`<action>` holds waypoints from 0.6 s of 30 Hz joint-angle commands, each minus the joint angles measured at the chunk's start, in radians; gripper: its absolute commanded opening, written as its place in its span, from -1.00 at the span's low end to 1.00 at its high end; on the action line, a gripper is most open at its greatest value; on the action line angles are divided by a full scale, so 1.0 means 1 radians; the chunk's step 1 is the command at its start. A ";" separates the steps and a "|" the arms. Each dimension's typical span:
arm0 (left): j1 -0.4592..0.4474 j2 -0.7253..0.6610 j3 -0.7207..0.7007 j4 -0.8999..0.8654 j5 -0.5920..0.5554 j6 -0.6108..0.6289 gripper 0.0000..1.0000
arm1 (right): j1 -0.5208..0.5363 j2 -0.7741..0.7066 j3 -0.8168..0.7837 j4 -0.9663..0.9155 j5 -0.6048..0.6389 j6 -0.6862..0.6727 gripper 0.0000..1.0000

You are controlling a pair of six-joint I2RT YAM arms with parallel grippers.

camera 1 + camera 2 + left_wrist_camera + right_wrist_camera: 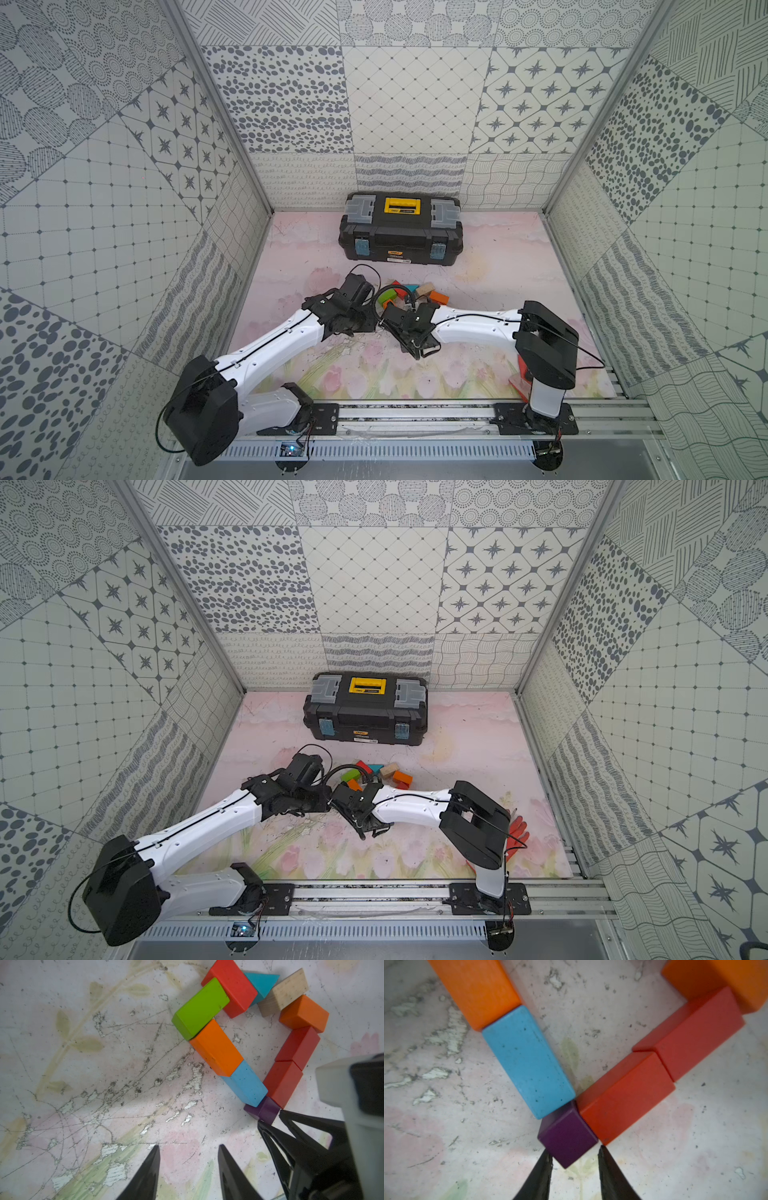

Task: Assemble a heart with building blocks
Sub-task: Assemble the building block at the center of the board, then adjust the building block at the center of the board.

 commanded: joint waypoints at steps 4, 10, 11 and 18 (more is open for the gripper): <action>0.004 0.003 0.070 -0.056 -0.010 0.031 -0.07 | -0.055 -0.182 0.006 -0.090 0.125 -0.009 0.27; 0.006 -0.001 0.129 -0.089 -0.036 0.037 -0.06 | -0.177 -0.332 -0.061 -0.091 0.128 -0.073 0.44; 0.006 -0.006 0.133 -0.095 -0.041 0.037 -0.05 | -0.198 -0.355 -0.075 -0.087 0.122 -0.081 0.45; 0.007 -0.024 0.091 -0.086 -0.032 -0.004 -0.09 | -0.311 -0.415 -0.170 -0.006 0.016 -0.148 0.52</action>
